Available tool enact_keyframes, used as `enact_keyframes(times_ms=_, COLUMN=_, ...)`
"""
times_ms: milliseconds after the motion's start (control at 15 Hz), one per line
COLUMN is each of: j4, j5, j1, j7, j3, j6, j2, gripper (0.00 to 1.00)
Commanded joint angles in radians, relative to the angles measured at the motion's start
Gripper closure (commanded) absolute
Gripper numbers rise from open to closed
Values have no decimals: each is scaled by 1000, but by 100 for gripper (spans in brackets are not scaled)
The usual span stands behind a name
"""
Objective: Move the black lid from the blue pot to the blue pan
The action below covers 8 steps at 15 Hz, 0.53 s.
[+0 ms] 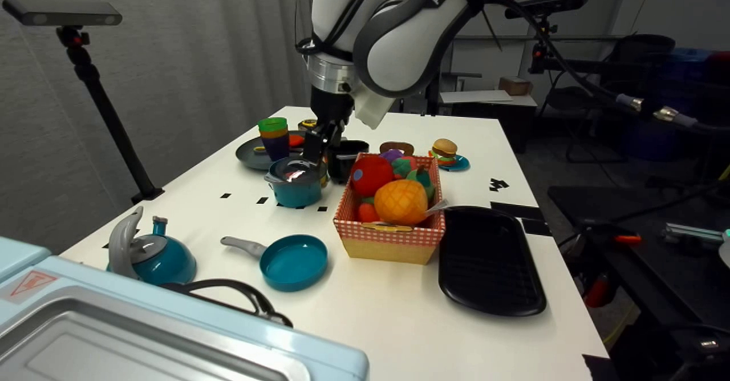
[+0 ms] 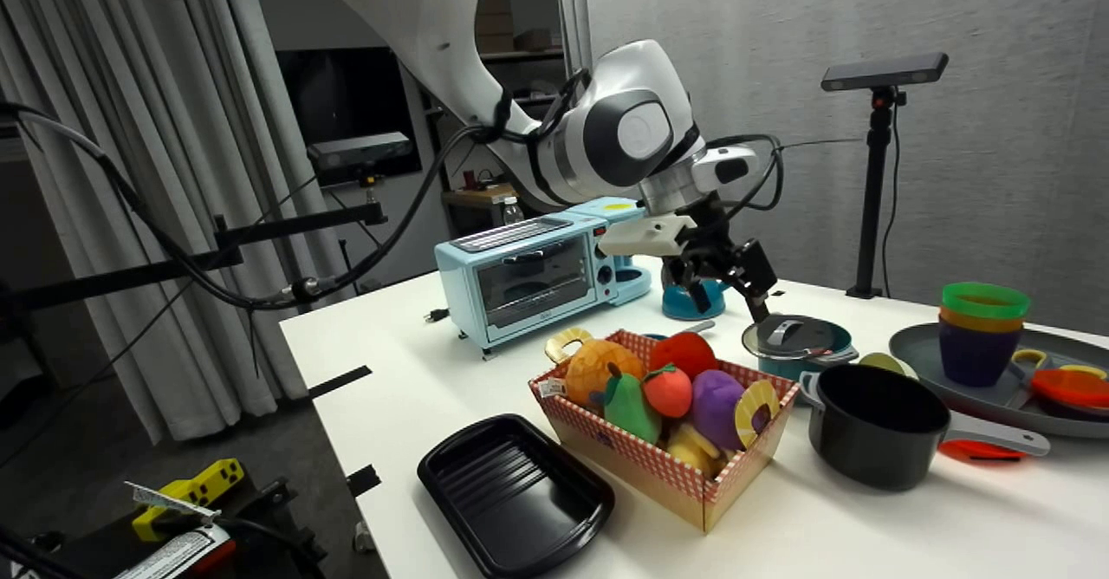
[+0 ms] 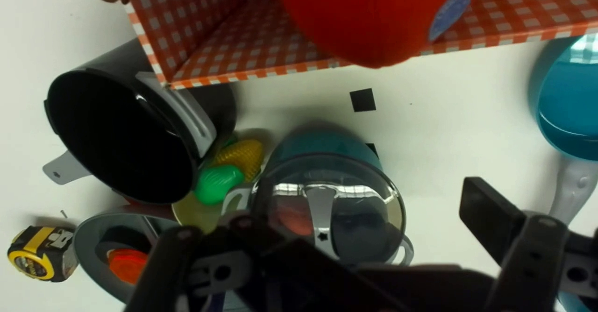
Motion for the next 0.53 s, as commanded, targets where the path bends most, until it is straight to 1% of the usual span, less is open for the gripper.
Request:
enact_keyframes(times_ms=0, j4=11, j5=12, j1=7, j7=-10, j3=-10, j6=-1, j2=12, gripper=0)
enact_keyframes(times_ms=333, j4=18, j5=16, j1=4, j7=-14, j3=-6, j6=3, j2=18, gripper=0)
enact_keyframes(times_ms=467, j4=33, j5=20, j1=-1, j7=-14, j3=-5, j6=18, j2=38, gripper=0)
